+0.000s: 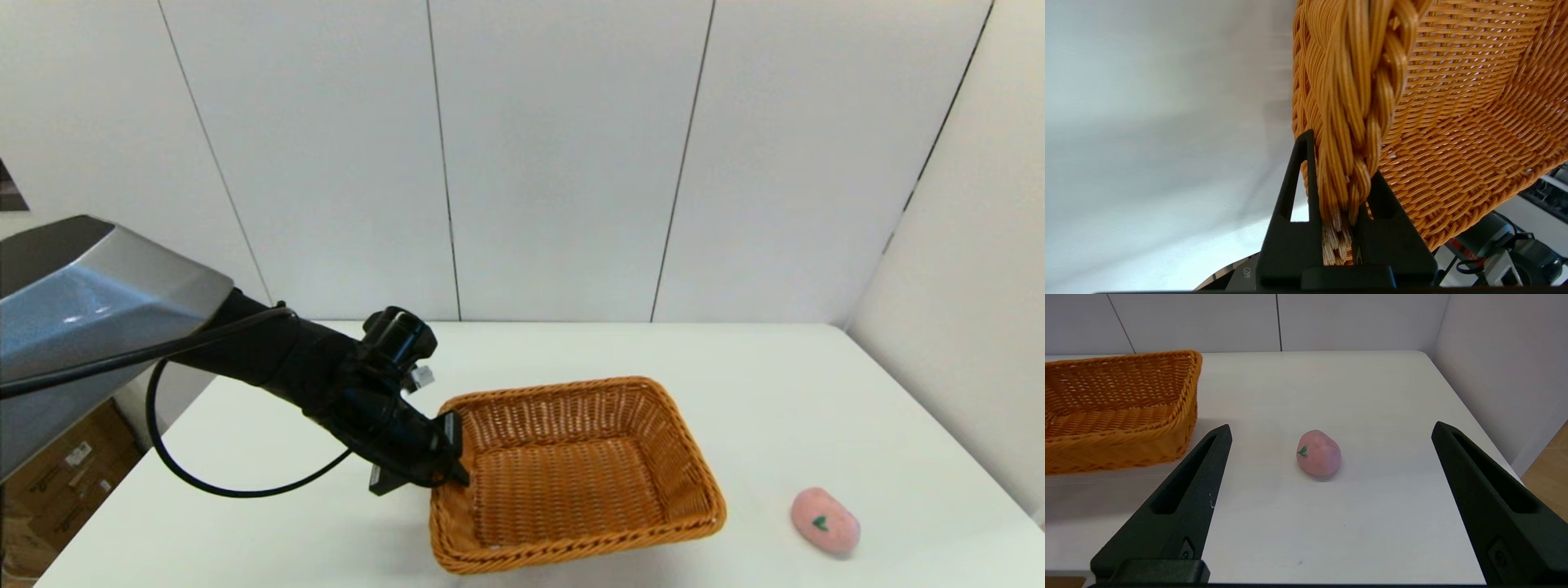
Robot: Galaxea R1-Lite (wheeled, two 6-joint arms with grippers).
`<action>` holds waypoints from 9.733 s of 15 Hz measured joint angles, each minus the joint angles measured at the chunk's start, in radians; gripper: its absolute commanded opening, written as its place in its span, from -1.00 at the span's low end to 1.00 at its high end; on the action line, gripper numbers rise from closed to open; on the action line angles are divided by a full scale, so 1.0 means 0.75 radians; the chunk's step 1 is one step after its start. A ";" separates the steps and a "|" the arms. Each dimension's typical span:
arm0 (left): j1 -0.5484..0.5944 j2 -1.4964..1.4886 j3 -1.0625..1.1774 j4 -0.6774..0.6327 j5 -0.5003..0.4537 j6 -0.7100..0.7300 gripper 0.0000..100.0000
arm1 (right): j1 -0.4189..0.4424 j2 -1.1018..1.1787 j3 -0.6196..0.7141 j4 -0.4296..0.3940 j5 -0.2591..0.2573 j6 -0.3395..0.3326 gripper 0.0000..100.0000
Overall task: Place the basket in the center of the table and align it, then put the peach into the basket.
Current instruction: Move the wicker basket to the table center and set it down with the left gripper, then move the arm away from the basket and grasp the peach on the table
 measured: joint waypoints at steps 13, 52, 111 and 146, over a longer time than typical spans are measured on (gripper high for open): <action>0.012 0.009 0.017 0.054 0.009 0.109 -1.00 | 0.000 0.000 0.000 0.000 0.000 0.000 1.00; 0.194 -1.588 0.164 0.186 0.470 0.444 1.00 | 0.000 0.000 0.000 0.002 0.000 -0.002 1.00; 0.601 -2.797 1.512 -0.323 0.626 0.784 1.00 | 0.002 1.637 -0.498 -0.033 -0.064 -0.160 1.00; 0.601 -2.797 1.512 -0.323 0.627 0.773 1.00 | 0.071 2.544 -0.517 -0.682 -0.101 -0.106 -1.00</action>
